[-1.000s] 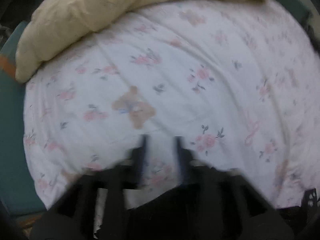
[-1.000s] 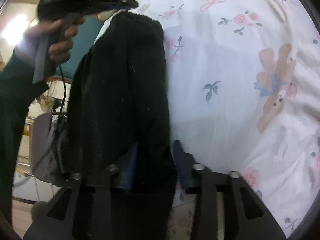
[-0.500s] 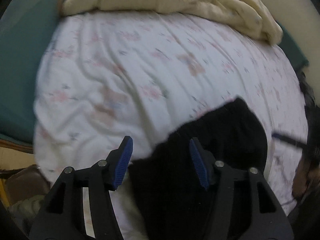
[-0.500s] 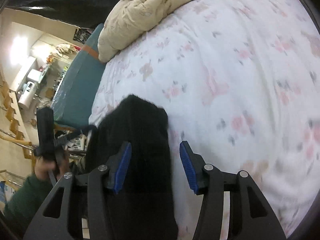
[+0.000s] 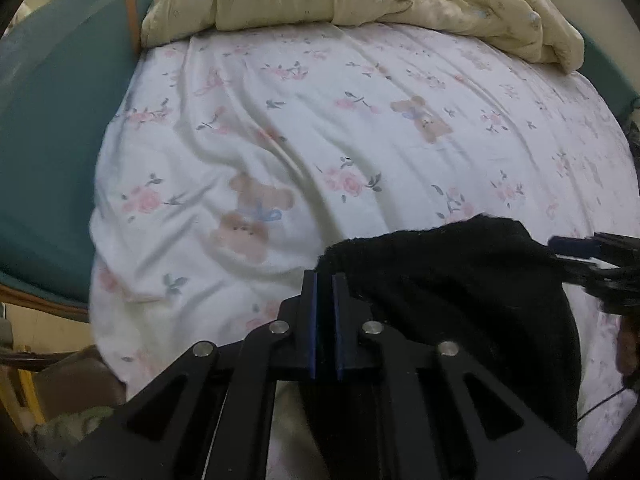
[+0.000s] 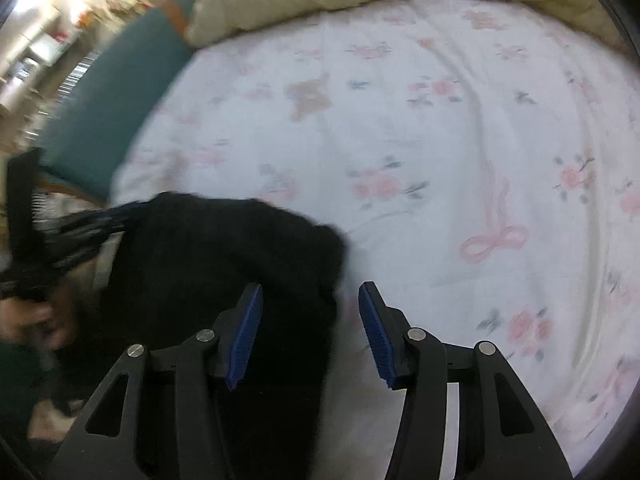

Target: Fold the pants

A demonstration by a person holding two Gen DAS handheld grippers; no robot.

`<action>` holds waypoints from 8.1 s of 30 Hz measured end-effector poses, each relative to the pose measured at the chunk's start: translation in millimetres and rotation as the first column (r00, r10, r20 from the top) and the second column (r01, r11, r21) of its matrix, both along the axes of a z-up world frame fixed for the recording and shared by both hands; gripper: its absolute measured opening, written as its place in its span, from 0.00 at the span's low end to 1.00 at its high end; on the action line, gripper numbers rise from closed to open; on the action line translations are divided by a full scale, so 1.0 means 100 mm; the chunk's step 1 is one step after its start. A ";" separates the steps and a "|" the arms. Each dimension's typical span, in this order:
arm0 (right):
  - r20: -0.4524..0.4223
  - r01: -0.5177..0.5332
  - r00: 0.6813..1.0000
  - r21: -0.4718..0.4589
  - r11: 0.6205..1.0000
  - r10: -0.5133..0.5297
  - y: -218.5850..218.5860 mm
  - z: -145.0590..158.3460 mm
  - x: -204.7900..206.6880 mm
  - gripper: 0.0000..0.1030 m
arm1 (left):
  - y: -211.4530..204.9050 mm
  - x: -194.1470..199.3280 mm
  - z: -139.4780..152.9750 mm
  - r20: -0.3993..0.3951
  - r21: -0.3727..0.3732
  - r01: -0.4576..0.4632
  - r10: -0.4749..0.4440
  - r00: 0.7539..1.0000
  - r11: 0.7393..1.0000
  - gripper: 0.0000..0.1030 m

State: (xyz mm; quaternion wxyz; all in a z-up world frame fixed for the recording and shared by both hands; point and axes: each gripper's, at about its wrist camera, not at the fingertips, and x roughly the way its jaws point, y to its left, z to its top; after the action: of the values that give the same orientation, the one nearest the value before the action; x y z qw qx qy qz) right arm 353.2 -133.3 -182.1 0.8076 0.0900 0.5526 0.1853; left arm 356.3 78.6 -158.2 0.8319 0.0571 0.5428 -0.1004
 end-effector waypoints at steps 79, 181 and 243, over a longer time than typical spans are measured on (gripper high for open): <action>-0.057 -0.057 0.996 0.109 0.992 0.063 0.65 -0.06 -0.06 0.00 | -0.16 -2.86 -0.29 -0.192 -0.110 -0.082 0.059 0.980 0.991 0.61; -0.307 0.131 0.951 0.309 0.942 -0.032 -0.40 0.58 -4.92 0.08 | 0.36 -5.41 0.55 -0.355 -0.278 -0.287 0.180 0.918 0.917 0.05; -0.137 0.027 0.991 0.196 0.980 0.000 -0.42 0.46 -3.15 0.04 | -0.25 -3.97 0.82 -0.073 -0.122 0.100 -0.109 0.991 0.988 0.05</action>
State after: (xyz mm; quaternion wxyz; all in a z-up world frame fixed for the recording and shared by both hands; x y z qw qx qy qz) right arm 38.6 -175.2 -136.2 0.7562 0.1856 0.5849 0.2271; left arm -40.3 53.3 -76.2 0.8051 0.0322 0.5649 -0.1779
